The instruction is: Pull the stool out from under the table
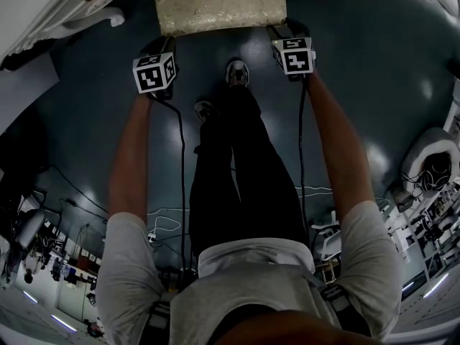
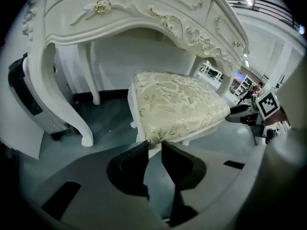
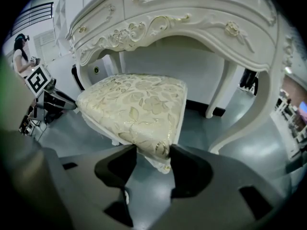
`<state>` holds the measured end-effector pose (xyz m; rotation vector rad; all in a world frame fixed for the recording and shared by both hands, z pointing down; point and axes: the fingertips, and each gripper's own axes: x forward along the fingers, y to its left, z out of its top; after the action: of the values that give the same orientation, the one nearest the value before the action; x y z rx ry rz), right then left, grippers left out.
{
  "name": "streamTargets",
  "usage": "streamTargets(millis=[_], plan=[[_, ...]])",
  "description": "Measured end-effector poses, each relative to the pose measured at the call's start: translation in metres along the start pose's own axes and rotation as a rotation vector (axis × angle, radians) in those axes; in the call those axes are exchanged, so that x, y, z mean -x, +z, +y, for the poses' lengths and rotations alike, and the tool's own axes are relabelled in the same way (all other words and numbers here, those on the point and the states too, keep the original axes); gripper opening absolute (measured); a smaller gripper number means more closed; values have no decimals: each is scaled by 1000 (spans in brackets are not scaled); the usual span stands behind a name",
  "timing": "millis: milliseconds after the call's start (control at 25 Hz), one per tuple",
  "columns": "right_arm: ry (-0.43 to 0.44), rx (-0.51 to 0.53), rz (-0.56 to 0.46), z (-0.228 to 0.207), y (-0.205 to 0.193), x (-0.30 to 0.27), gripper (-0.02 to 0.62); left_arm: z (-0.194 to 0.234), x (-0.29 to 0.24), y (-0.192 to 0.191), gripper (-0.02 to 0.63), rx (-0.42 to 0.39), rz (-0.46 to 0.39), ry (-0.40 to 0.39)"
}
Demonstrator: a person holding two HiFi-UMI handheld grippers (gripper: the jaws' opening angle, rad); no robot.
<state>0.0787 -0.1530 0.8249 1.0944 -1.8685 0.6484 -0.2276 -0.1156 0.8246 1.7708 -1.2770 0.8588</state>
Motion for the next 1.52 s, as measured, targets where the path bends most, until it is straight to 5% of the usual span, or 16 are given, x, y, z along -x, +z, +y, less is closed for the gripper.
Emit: streamTargets(millis=[240, 480, 640, 880, 1160, 1520], plan=[[11, 5, -8, -1, 4, -2, 236, 8, -3, 5, 123, 9, -21, -8], [24, 21, -10, -2, 5, -2, 241, 24, -10, 4, 291, 34, -2, -95], [42, 22, 9, 1, 3, -5, 242, 24, -17, 1, 291, 8, 33, -209], [79, 19, 4, -2, 3, -4, 253, 15, -15, 0, 284, 96, 28, -321], [124, 27, -17, -4, 4, -7, 282, -1, -18, 11, 199, -109, 38, -290], [79, 31, -3, 0, 0, -4, 253, 1, -15, 4, 189, 2, 3, -240]])
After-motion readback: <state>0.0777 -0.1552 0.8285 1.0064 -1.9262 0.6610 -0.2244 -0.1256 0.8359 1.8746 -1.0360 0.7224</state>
